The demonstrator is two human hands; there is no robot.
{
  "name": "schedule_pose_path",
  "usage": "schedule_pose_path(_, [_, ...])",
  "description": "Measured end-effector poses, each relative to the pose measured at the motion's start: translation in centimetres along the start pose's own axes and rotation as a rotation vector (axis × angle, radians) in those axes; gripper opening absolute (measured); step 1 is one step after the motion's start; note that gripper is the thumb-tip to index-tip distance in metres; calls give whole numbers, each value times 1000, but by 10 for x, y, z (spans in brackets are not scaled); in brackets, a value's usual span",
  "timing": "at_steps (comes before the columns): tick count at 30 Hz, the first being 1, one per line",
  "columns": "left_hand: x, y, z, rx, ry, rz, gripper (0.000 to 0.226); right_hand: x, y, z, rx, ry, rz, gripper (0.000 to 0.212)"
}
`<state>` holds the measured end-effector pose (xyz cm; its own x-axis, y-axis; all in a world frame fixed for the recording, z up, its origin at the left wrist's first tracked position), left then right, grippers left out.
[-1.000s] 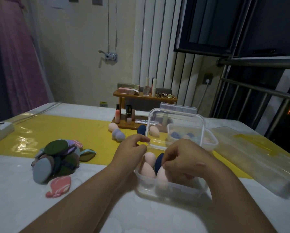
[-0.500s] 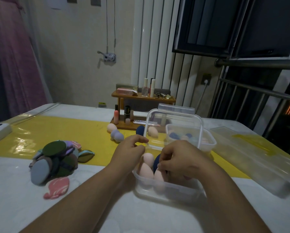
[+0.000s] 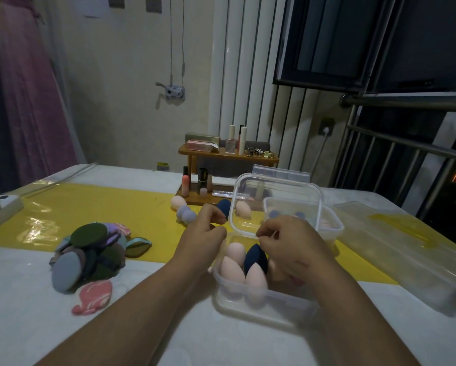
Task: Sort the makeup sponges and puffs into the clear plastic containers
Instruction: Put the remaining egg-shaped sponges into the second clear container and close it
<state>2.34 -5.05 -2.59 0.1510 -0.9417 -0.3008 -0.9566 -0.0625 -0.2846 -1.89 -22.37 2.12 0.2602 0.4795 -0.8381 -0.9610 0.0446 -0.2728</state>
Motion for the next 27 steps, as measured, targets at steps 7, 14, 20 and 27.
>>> schedule_pose_path(7, [-17,-36,34,108,-815,-108,59,1,-1,-1,23,-22,-11,26])
schedule_pose_path(14, [-17,-37,39,4,-868,-14,53,2,0,-1,42,-44,5,25])
schedule_pose_path(20, [-15,-36,42,-37,-685,-81,46,3,0,-2,37,-53,-6,25])
schedule_pose_path(27, [-19,-36,35,36,-555,-262,18,3,0,-1,38,-50,-6,25])
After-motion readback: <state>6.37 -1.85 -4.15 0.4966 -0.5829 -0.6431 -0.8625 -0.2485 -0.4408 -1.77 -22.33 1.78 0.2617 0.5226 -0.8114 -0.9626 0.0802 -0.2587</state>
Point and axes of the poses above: each hand's wrist, its own y-axis away from the middle knuckle, its own x-axis out of the palm, z = x × y, the point moved 1 cm from there along -y, towards the middle knuckle, and after that the axes turned 5 degrees about -z, right-handed, at the moved point
